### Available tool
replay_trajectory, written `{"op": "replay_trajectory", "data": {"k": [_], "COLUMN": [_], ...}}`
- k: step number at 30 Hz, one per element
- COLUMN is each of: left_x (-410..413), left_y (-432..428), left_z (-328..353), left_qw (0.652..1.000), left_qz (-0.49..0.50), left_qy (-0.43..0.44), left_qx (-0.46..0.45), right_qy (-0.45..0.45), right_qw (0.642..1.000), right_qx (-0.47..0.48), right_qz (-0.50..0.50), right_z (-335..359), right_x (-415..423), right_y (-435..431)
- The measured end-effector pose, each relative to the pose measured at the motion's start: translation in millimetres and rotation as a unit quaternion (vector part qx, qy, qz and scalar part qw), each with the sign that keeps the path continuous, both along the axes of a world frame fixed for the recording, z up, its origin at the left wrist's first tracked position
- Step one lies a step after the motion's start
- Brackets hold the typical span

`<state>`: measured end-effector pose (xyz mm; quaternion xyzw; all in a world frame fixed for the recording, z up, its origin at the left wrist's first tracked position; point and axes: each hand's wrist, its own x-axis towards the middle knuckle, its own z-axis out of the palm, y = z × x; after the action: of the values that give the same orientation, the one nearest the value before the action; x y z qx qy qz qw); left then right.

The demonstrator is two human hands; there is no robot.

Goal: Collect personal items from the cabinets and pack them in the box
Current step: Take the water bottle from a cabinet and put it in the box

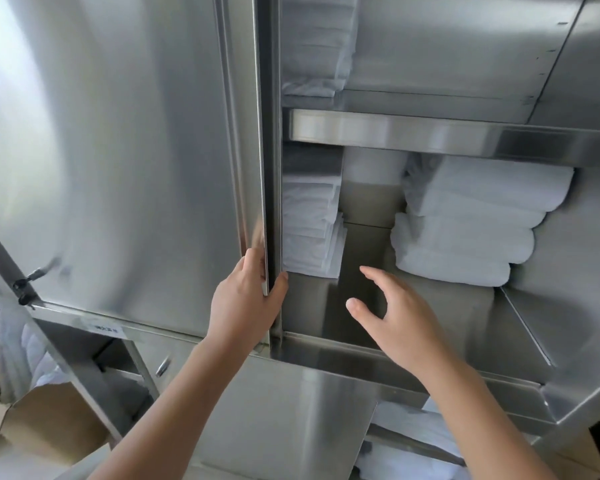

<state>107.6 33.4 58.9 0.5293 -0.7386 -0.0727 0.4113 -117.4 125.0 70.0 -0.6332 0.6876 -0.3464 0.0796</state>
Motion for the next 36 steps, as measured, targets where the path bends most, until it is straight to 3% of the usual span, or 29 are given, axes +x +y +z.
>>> {"op": "replay_trajectory", "data": {"k": [16, 36], "left_x": [-22.5, -187.4], "left_y": [-0.3, 91.8], "left_z": [-1.6, -8.9], "left_qw": [1.000, 0.990], "left_qz": [0.012, -0.135], "left_qy": [0.022, 0.032], "left_qx": [-0.019, 0.035], "right_qy": [-0.013, 0.003], "right_qw": [0.998, 0.993], "right_qx": [0.004, -0.029], "right_qz": [-0.058, -0.117], "right_z": [4.5, 20.6], "right_x": [-61.3, -169.8], "right_y": [35.1, 139.0]}}
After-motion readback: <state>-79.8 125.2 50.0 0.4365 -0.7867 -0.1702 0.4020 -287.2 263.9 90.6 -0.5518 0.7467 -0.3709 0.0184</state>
